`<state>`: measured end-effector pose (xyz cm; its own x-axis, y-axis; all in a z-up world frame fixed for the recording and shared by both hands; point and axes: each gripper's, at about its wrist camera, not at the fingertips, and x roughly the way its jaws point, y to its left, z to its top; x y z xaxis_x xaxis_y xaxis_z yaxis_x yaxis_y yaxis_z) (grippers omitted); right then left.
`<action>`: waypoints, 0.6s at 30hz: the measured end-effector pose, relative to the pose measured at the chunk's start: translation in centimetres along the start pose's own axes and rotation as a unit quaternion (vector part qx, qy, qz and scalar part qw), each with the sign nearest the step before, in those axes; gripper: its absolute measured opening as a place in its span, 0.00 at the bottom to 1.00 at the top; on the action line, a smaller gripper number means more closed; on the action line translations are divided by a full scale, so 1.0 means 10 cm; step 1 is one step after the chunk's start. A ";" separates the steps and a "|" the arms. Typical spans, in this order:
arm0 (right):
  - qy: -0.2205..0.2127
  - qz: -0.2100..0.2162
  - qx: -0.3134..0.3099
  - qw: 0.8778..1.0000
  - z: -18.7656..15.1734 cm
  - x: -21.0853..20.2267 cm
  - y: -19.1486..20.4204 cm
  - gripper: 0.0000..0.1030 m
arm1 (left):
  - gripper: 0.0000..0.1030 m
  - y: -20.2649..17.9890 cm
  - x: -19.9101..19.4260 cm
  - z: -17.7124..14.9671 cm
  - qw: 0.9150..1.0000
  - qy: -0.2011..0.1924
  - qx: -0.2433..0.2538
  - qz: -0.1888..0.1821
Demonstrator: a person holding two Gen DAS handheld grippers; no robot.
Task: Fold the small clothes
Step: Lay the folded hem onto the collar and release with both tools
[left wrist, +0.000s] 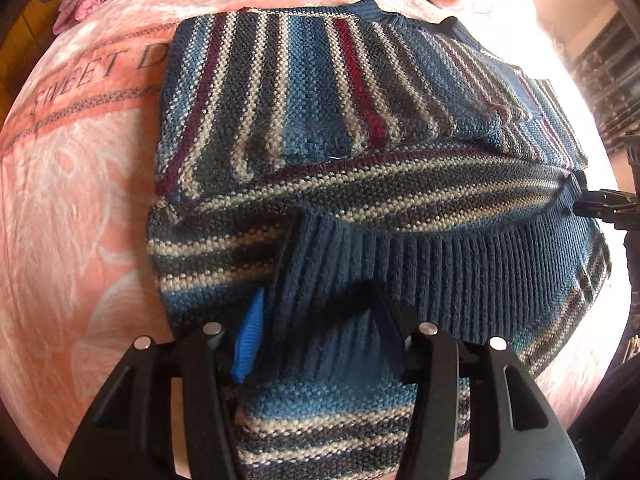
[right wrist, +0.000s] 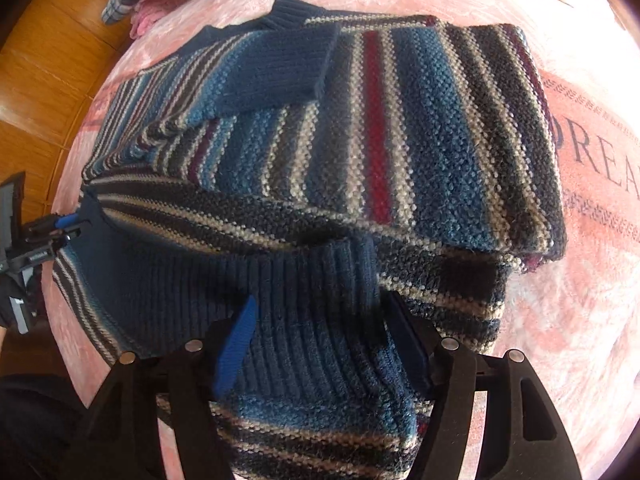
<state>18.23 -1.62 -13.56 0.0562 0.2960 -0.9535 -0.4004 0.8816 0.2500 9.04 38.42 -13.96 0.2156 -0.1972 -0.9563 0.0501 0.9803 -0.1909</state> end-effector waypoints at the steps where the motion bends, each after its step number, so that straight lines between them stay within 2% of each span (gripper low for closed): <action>1: -0.002 -0.008 -0.018 1.000 -0.02 -0.01 0.05 0.48 | 0.18 -0.04 0.00 0.00 1.000 0.002 0.009 -0.003; 2: -0.002 -0.004 -0.028 1.000 -0.04 -0.04 0.08 0.29 | 0.15 -0.08 -0.01 0.00 1.000 0.002 0.019 0.004; 3: -0.006 -0.001 -0.031 1.000 -0.06 -0.08 0.09 0.18 | 0.14 -0.12 -0.02 -0.01 1.000 0.000 0.027 0.013; 4: -0.011 0.005 -0.031 0.999 -0.08 -0.13 0.09 0.13 | 0.13 -0.14 -0.03 -0.02 0.999 -0.003 0.030 0.017; 7: -0.031 0.017 -0.024 0.999 -0.14 -0.32 0.05 0.13 | 0.12 -0.15 -0.14 -0.05 0.999 -0.019 0.025 0.014; 12: -0.068 0.060 -0.002 0.996 -0.30 -0.80 -0.04 0.11 | 0.11 -0.18 -0.57 -0.18 0.998 -0.055 0.029 -0.017; 15: -0.102 0.079 0.007 0.992 -0.28 -1.14 -0.05 0.11 | 0.11 -0.21 -0.88 -0.19 0.995 -0.092 0.033 -0.021; 18: -0.129 0.083 0.008 0.988 -0.25 -1.45 -0.06 0.10 | 0.11 -0.15 -1.15 -0.10 0.990 -0.134 0.011 -0.031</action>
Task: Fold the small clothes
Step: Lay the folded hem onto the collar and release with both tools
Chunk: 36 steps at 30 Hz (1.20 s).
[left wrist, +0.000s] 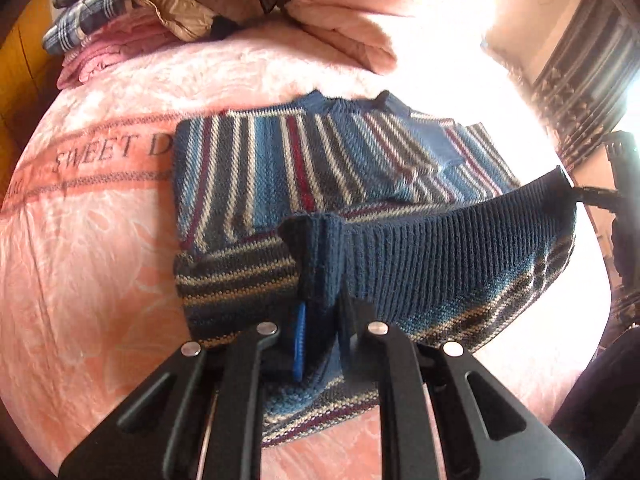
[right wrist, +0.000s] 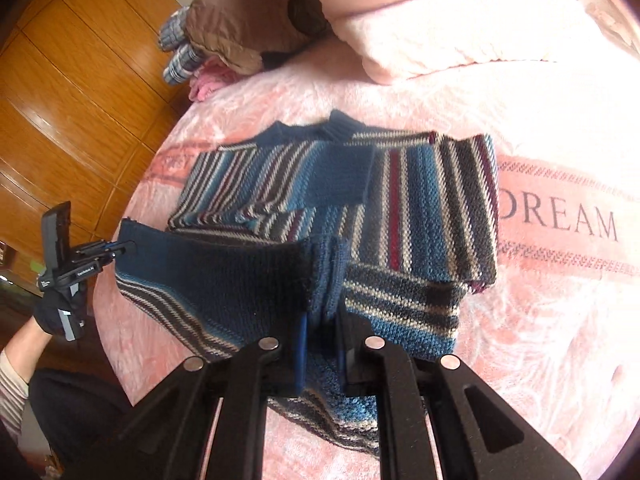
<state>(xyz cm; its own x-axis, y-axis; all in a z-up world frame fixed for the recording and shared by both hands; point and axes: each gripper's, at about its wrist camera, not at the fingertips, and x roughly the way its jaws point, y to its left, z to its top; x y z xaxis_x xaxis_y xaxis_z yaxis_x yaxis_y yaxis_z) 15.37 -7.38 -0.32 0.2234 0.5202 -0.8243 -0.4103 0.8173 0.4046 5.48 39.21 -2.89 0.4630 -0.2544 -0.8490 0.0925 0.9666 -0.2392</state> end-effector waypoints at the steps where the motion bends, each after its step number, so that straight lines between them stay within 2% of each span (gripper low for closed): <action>1: -0.008 0.001 0.001 1.000 0.06 -0.07 0.03 0.10 | 0.11 0.01 -0.05 0.06 1.000 -0.013 -0.008 0.001; 5: -0.031 -0.007 -0.001 1.000 0.36 -0.21 0.08 0.10 | 0.11 -0.01 -0.06 0.42 0.999 -0.046 -0.018 0.012; 10: -0.045 -0.029 0.007 0.999 0.85 -0.11 0.06 0.10 | 0.11 0.02 0.09 0.88 0.996 -0.078 -0.029 0.033; 16: -0.047 -0.059 0.033 0.997 1.33 0.26 -0.15 0.10 | 0.09 0.13 0.48 1.36 0.992 -0.097 -0.049 0.067; 18: -0.042 -0.068 0.040 0.996 1.45 0.45 -0.24 0.10 | 0.09 0.14 0.67 1.46 0.992 -0.091 -0.048 0.079; 21: -0.023 -0.084 0.052 0.995 1.55 0.76 -0.39 0.10 | 0.09 0.17 1.01 1.50 0.992 -0.069 -0.045 0.099; 25: -0.001 -0.095 0.067 0.993 1.54 1.11 -0.58 0.10 | 0.09 0.28 1.38 1.46 0.991 -0.046 -0.064 0.104; 30: 0.015 -0.106 0.077 0.991 1.52 1.39 -0.74 0.11 | 0.10 0.36 1.68 1.38 0.991 -0.027 -0.062 0.115; 33: 0.020 -0.114 0.085 0.990 1.49 1.52 -0.81 0.13 | 0.17 0.43 1.79 1.35 0.989 -0.018 -0.073 0.125; 35: 0.027 -0.130 0.089 0.987 1.47 1.61 -0.85 0.20 | 0.22 0.48 1.82 1.33 0.988 -0.018 -0.085 0.127; 36: 0.030 -0.138 0.089 0.986 1.45 1.65 -0.87 0.21 | 0.24 0.50 1.82 1.32 0.988 -0.022 -0.092 0.126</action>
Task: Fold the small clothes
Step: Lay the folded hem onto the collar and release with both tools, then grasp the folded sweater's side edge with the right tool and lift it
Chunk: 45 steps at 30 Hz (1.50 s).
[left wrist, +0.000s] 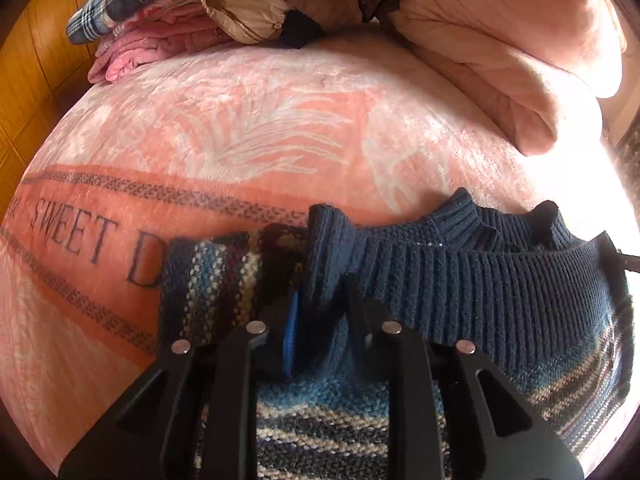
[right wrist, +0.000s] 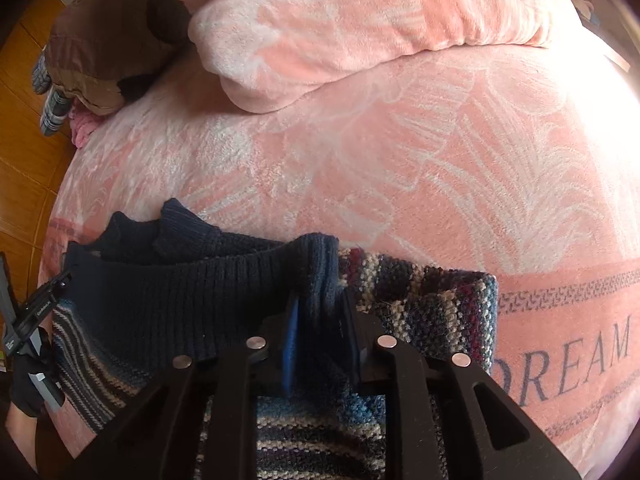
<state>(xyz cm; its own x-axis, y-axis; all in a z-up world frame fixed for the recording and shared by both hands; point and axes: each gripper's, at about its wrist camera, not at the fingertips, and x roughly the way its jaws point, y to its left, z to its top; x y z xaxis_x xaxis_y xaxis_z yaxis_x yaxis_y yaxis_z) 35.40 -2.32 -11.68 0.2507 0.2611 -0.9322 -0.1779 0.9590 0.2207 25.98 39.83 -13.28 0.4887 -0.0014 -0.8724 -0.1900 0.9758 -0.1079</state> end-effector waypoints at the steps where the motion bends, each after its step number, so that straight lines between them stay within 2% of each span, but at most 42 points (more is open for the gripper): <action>1: 0.000 -0.003 -0.001 1.000 -0.02 0.02 0.00 0.21 | 0.25 0.01 -0.01 0.00 1.000 -0.001 -0.005 0.000; 4: -0.006 -0.007 0.006 1.000 -0.05 -0.02 -0.02 0.25 | 0.31 0.04 -0.10 0.00 1.000 0.000 -0.021 0.008; 6: -0.016 -0.010 0.002 1.000 -0.08 -0.17 -0.01 0.28 | 0.31 0.12 -0.22 0.02 0.999 -0.007 -0.039 0.014; 9: -0.029 0.006 0.002 1.000 -0.15 -0.51 -0.04 0.31 | 0.30 0.23 -0.54 0.02 0.998 -0.027 -0.059 0.023; 11: -0.027 0.027 0.015 0.999 -0.26 -0.73 -0.09 0.41 | 0.30 0.24 -0.78 -0.03 0.998 -0.037 -0.056 0.015; 13: -0.024 0.033 0.007 0.999 -0.47 -0.93 -0.10 0.43 | 0.37 0.18 -0.99 -0.14 0.999 -0.039 -0.037 0.000; 17: 0.004 0.018 -0.012 1.000 -0.99 -1.10 -0.14 0.47 | 0.40 0.02 -1.22 -0.47 1.000 -0.015 -0.001 -0.025; 20: 0.024 0.017 0.012 0.999 -1.32 -1.04 -0.31 0.48 | 0.42 -0.05 -1.22 -0.72 0.999 0.014 -0.001 -0.046; 23: 0.059 0.018 0.033 0.998 -1.51 -0.88 -0.45 0.48 | 0.42 -0.10 -1.11 -0.93 0.997 0.046 -0.001 -0.055; 25: 0.070 0.027 0.043 0.996 -1.56 -0.78 -0.50 0.48 | 0.42 -0.15 -1.04 -1.03 0.997 0.048 0.013 -0.058; 27: 0.079 0.019 0.048 0.996 -1.58 -0.69 -0.54 0.40 | 0.42 -0.20 -0.93 -1.11 0.996 0.058 0.034 -0.052; 29: 0.082 0.052 0.059 0.994 -1.58 -0.65 -0.55 0.15 | 0.42 -0.20 -0.83 -1.18 0.996 0.065 0.043 -0.048; 33: 0.102 0.017 0.056 0.993 -1.61 -0.55 -0.55 0.14 | 0.42 -0.13 -0.67 -1.28 0.995 0.081 0.054 -0.034; 36: 0.110 0.005 0.050 0.993 -1.62 -0.46 -0.54 0.16 | 0.42 -0.07 -0.65 -1.27 0.995 0.080 0.049 -0.043; 40: 0.102 0.028 0.062 0.992 -1.55 -0.52 -0.56 0.26 | 0.42 -0.05 -0.67 -1.23 0.995 0.077 0.025 -0.051; 43: 0.065 0.048 0.075 0.994 -1.39 -0.70 -0.62 0.57 | 0.42 -0.09 -0.75 -1.14 0.997 0.057 0.018 -0.057; 44: 0.053 0.051 0.079 0.994 -1.35 -0.74 -0.64 0.64 | 0.42 -0.13 -0.78 -1.10 0.997 0.048 0.021 -0.056; 45: 0.045 0.057 0.085 0.994 -1.30 -0.76 -0.66 0.64 | 0.43 -0.16 -0.80 -1.07 0.997 0.041 0.022 -0.060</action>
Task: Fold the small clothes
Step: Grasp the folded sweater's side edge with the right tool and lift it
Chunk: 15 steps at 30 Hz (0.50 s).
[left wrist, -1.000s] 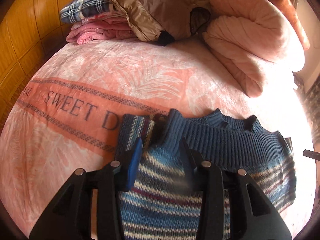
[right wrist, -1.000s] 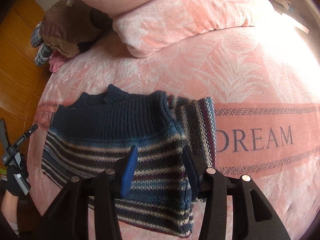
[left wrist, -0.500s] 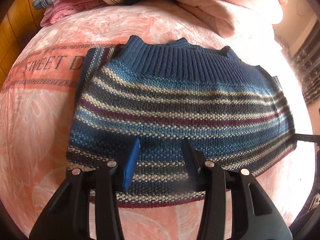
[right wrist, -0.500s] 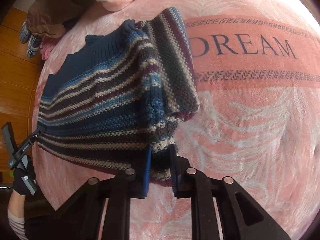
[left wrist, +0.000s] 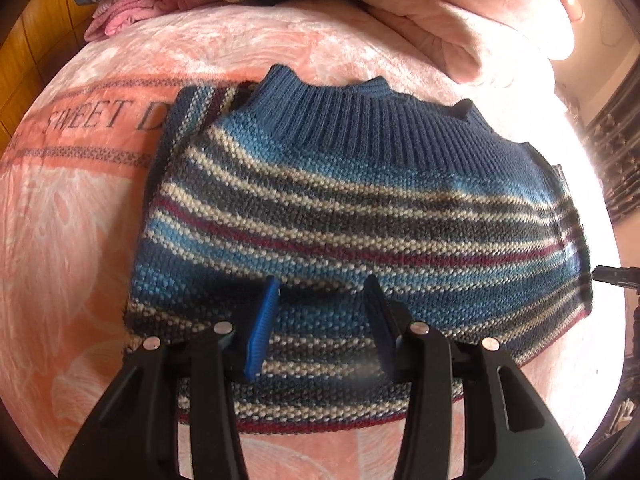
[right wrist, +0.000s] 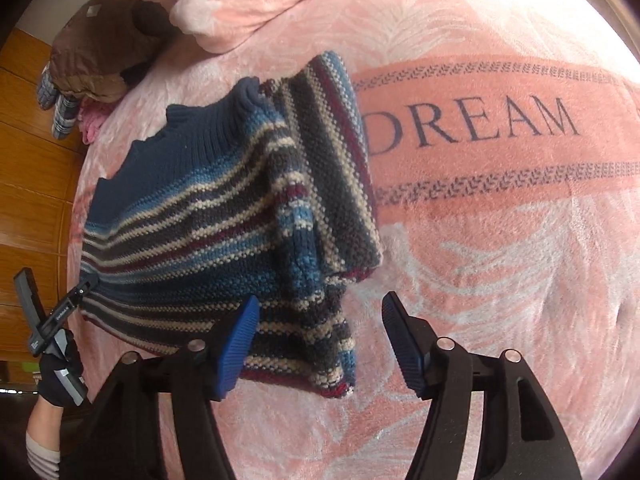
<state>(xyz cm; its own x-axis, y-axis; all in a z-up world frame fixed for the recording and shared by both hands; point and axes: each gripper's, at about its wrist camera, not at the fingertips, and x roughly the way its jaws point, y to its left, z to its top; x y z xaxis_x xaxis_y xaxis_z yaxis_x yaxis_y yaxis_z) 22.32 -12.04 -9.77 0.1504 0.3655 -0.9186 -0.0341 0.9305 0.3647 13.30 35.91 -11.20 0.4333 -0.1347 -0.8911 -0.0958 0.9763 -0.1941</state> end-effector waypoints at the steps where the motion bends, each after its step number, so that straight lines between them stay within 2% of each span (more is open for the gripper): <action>1: -0.006 0.007 0.007 1.000 0.05 0.00 -0.02 0.65 | 0.43 -0.04 -0.01 0.03 1.000 -0.003 0.000 -0.005; 4: -0.006 0.017 0.020 1.000 0.18 0.10 -0.06 0.66 | 0.46 -0.14 0.02 0.09 1.000 -0.007 0.001 -0.009; 8: 0.007 0.002 0.016 1.000 0.26 0.25 -0.05 0.67 | 0.50 -0.17 0.12 0.12 1.000 -0.006 -0.007 -0.007; 13: 0.013 0.003 0.013 1.000 0.23 0.36 -0.10 0.67 | 0.53 -0.14 0.24 0.12 1.000 0.000 -0.014 -0.008; 15: 0.007 0.011 0.017 1.000 0.23 0.40 -0.13 0.63 | 0.54 -0.13 0.26 0.14 1.000 0.002 -0.015 -0.011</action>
<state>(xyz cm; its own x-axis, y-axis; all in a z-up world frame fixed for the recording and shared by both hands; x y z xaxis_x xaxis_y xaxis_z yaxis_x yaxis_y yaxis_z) 25.21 -11.87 -13.54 0.1359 0.3862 -0.9124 -0.0042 0.9211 0.3893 15.77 34.57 -12.68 0.4317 -0.1564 -0.8884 -0.1131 0.9677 -0.2254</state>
